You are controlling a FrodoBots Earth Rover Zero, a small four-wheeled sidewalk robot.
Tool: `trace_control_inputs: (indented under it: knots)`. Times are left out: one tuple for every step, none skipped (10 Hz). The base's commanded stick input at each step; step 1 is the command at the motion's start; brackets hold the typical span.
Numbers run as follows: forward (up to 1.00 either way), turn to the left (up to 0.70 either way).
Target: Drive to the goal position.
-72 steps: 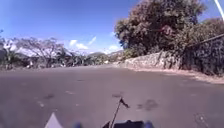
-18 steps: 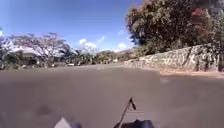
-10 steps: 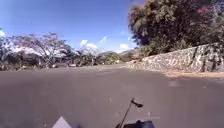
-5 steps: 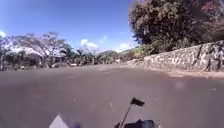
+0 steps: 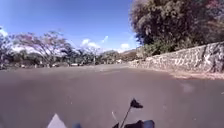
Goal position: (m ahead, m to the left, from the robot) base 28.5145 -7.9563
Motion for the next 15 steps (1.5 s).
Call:
trace_control_inputs:
  knots:
    - [0.50, 0.00]
    - [0.50, 0.00]
    - [0.50, 0.00]
    - [0.50, 0.00]
    - [0.50, 0.00]
    - [0.50, 0.00]
    - [0.50, 0.00]
    - [0.50, 0.00]
    - [0.50, 0.00]
    - [0.50, 0.00]
    - [0.50, 0.00]
    - [0.50, 0.00]
    - [0.50, 0.00]
    - [0.50, 0.00]
    - [0.50, 0.00]
